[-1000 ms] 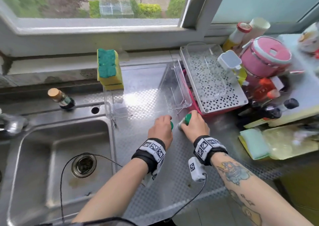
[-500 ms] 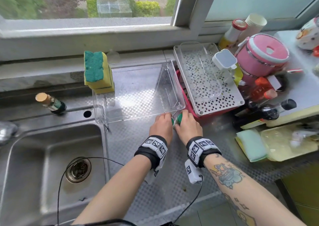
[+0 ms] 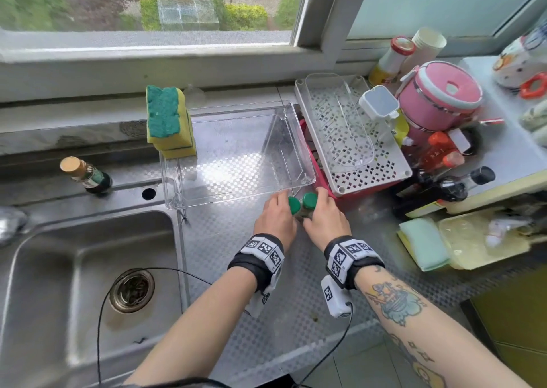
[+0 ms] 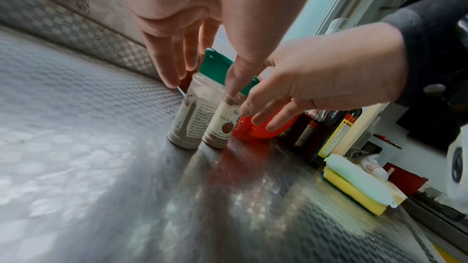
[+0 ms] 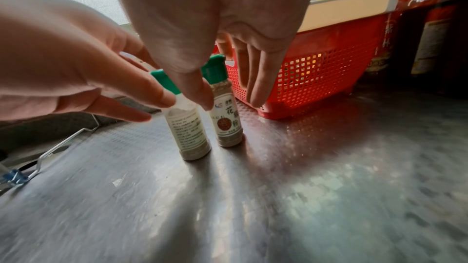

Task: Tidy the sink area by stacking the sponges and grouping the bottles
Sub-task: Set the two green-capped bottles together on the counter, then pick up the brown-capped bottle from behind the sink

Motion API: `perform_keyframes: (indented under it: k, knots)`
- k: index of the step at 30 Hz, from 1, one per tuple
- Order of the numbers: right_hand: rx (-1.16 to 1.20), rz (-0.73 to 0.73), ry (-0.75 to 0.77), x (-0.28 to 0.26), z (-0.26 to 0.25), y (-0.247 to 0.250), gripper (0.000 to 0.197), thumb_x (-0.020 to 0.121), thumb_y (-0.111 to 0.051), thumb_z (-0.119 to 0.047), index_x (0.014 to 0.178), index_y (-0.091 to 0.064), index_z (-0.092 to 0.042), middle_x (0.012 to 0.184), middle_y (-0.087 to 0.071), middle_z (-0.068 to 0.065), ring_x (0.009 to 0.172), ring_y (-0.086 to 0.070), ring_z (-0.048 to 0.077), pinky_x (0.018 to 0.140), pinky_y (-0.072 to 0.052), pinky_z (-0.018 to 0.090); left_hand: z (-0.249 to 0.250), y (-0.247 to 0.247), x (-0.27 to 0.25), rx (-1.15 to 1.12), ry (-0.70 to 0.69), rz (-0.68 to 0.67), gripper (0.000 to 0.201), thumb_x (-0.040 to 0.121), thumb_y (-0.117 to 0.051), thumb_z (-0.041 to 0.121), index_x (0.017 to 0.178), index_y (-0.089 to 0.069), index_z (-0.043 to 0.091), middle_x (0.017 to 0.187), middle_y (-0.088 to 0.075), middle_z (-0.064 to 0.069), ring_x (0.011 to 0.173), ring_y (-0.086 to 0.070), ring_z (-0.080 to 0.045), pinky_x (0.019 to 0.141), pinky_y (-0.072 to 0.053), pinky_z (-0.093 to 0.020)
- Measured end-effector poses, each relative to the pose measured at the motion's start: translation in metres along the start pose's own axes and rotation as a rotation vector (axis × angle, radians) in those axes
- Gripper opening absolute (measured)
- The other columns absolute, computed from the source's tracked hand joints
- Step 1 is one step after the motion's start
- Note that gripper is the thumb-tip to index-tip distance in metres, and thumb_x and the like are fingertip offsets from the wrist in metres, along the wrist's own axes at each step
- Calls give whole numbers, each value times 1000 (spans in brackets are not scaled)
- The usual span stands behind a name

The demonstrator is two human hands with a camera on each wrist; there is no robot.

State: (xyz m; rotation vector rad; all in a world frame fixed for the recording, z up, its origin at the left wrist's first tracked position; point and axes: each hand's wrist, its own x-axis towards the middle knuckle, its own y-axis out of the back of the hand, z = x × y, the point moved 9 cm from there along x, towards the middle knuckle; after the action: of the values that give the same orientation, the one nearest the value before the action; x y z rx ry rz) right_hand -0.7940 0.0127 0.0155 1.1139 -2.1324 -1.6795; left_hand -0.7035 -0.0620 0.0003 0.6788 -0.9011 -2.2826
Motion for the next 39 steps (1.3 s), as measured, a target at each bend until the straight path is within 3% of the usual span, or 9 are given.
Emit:
perform_keyframes:
  k: [5, 10, 14, 18, 23, 27, 30, 35, 39]
  knots:
    - [-33, 37, -5, -16, -9, 4, 58, 80, -63, -18, 128, -32, -11, 125, -49, 19, 111, -56, 41, 84, -48, 46, -21, 21, -18, 18, 12, 36, 64, 85, -59, 17, 143, -32, 11, 138, -43, -10, 127, -43, -26, 95, -46, -41]
    - [-9, 128, -79, -38, -21, 13, 75, 77, -65, -21, 138, -21, -14, 131, -39, 18, 119, -46, 39, 85, -47, 48, -41, 47, -39, 21, 5, 52, 61, 88, -57, 21, 143, -32, 12, 140, -42, -9, 129, -42, -26, 99, -42, -41]
    - [-20, 160, -31, -56, -44, 10, 50, 79, -63, -21, 122, -38, -13, 121, -47, 15, 113, -51, 36, 82, -47, 46, -56, 76, -59, -6, -36, 109, 48, 89, -54, 22, 135, -42, 13, 134, -49, -7, 124, -47, -24, 98, -43, -38]
    - [-60, 113, 126, -72, -100, -21, 19, 83, -57, -20, 100, -51, -14, 104, -61, 9, 100, -58, 31, 75, -45, 38, -105, 127, -81, -30, 18, 183, 25, 90, -52, 25, 113, -56, 16, 118, -59, -3, 109, -56, -23, 91, -46, -36]
    - [-139, -30, 189, -87, -161, -74, 17, 85, -52, -28, 99, -53, -19, 102, -68, 8, 92, -62, 32, 74, -46, 36, -179, 201, -88, -76, 180, 343, 13, 87, -55, 25, 98, -58, 18, 106, -59, -3, 98, -57, -23, 82, -46, -35]
    - [-168, -93, 244, -89, -197, -101, 19, 86, -50, -28, 103, -52, -19, 104, -66, 6, 92, -62, 32, 75, -47, 37, -243, 242, -68, -46, 360, 455, 32, 80, -62, 19, 111, -54, 17, 119, -47, -8, 111, -47, -28, 99, -42, -40]
    - [-161, -124, 238, -86, -207, -114, 18, 87, -48, -28, 102, -51, -19, 106, -65, 5, 93, -61, 31, 77, -49, 38, -272, 262, -48, 5, 424, 518, 50, 75, -64, 13, 120, -47, 21, 128, -35, -11, 115, -44, -33, 101, -41, -44]
    - [-181, -162, 211, -78, -208, -124, 19, 86, -46, -27, 102, -51, -20, 107, -63, 5, 95, -61, 30, 77, -48, 37, -305, 271, -5, 89, 421, 380, 63, 81, -67, 12, 137, -41, 26, 150, -21, -12, 136, -29, -34, 108, -35, -47]
    - [-174, -174, 194, -75, -204, -125, 23, 86, -47, -27, 107, -52, -19, 112, -62, 4, 101, -60, 28, 80, -47, 37, -313, 272, 6, 135, 378, 315, 39, 87, -60, 8, 124, -49, 19, 133, -45, -12, 115, -52, -33, 88, -48, -44]
